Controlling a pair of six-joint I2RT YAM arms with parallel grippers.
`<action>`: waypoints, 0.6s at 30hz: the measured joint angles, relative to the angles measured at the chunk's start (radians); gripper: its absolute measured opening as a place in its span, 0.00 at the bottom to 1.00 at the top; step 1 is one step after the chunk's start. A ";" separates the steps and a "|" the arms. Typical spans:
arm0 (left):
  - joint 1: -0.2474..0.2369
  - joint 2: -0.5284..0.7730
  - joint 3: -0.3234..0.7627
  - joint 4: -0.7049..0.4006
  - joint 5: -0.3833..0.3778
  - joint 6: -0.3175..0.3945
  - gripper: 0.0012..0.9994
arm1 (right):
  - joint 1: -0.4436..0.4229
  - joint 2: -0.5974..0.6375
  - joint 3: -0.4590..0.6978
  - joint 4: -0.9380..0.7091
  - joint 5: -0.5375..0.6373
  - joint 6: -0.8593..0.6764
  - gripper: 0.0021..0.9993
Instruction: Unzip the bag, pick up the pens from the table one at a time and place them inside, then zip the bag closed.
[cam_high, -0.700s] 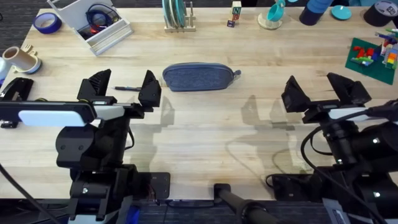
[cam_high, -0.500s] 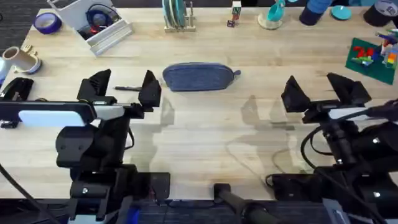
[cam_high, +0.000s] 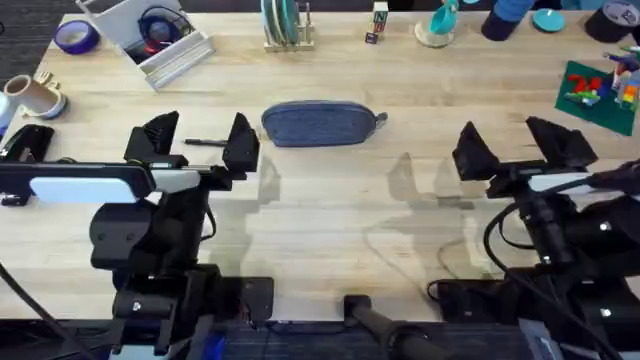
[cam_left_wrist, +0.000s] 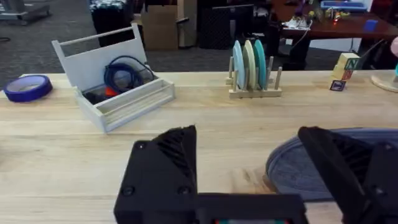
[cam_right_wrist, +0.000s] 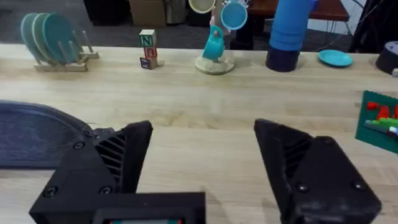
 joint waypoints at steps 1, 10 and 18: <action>0.000 0.000 0.000 0.000 0.000 0.000 0.99 | 0.000 0.000 0.000 0.003 -0.001 0.000 1.00; 0.000 0.000 0.019 -0.012 0.000 -0.001 0.99 | 0.000 0.000 0.016 0.012 -0.007 0.000 1.00; 0.000 0.047 0.196 -0.134 -0.003 -0.004 0.99 | 0.000 0.000 0.140 -0.066 -0.008 0.019 1.00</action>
